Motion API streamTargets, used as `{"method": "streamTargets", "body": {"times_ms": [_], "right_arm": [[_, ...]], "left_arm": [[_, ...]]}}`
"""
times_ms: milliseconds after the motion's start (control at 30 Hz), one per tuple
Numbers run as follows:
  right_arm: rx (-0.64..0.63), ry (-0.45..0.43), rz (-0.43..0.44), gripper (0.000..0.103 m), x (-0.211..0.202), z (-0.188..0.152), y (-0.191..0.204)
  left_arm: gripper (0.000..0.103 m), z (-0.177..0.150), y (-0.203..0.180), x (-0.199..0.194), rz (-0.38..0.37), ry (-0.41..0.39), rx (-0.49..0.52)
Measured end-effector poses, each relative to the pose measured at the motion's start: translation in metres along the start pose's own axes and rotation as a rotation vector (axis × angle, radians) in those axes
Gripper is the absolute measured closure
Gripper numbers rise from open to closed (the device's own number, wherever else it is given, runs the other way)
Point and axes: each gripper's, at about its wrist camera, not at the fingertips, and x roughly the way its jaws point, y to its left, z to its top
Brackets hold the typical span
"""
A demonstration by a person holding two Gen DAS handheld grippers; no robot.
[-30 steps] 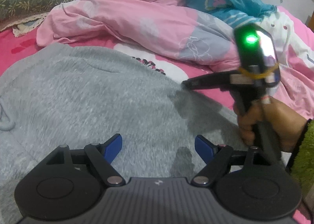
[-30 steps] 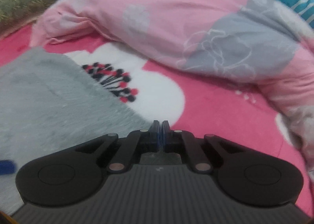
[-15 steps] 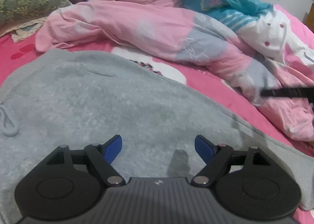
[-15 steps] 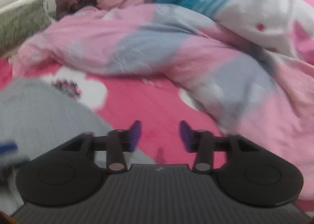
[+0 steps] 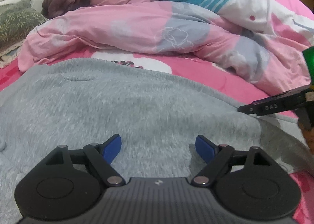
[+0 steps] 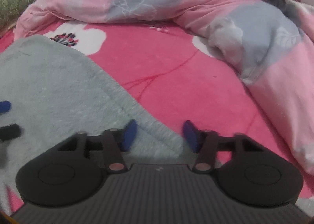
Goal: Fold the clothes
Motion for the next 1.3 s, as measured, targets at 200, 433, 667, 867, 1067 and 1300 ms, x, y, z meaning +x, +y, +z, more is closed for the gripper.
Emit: {"method": "streamTargets", "body": {"times_ms": [200,433,667,867,1067,1300], "right_arm": [[-0.117,-0.005,-0.085,0.075,-0.004,-0.005,0.023],[-0.245,-0.088,-0.255,0.101,-0.016,-0.003,0.048],[-0.183,-0.075,-0.296,0.099,0.027,0.009,0.029],[0.324,-0.170,-0.299,0.079,-0.015,0.018,-0.055],[0.750,-0.371,-0.300,0.075,-0.156,-0.050,-0.160],[0.645,-0.220,-0.328,0.071,-0.218,-0.135,-0.190]], "left_arm": [[0.018,0.000,0.001,0.000,-0.002,-0.003,-0.003],[0.019,0.001,0.004,-0.004,0.023,-0.015,-0.027],[0.019,0.001,0.004,-0.001,0.040,-0.009,-0.015],[0.019,0.000,0.003,-0.002,0.038,-0.010,-0.005],[0.019,0.004,0.005,-0.011,0.022,-0.059,-0.027],[0.019,-0.004,-0.020,-0.011,-0.077,-0.049,0.073]]}}
